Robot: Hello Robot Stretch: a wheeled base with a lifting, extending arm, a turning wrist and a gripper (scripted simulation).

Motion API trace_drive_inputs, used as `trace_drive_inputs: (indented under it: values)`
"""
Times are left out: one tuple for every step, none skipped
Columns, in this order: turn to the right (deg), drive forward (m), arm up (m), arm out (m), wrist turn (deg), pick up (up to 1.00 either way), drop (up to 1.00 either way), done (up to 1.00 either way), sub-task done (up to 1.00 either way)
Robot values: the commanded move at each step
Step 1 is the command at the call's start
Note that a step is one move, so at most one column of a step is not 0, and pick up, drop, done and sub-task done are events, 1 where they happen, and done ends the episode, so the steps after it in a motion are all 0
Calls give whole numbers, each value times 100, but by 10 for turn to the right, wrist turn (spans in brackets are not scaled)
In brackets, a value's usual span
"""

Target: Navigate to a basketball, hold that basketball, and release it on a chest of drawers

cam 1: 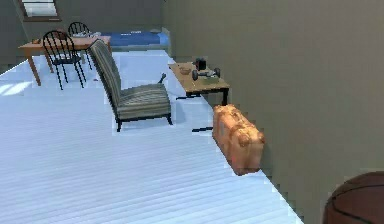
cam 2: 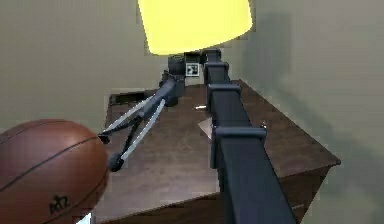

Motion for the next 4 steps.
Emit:
trace_drive_inputs:
  values:
    - [0,0,0,0,450,0,0,0,0]
    - [0,0,0,0,450,0,0,0,0]
    - [0,0,0,0,360,0,0,0,0]
    - [0,0,-12,0,0,0,0,0,0]
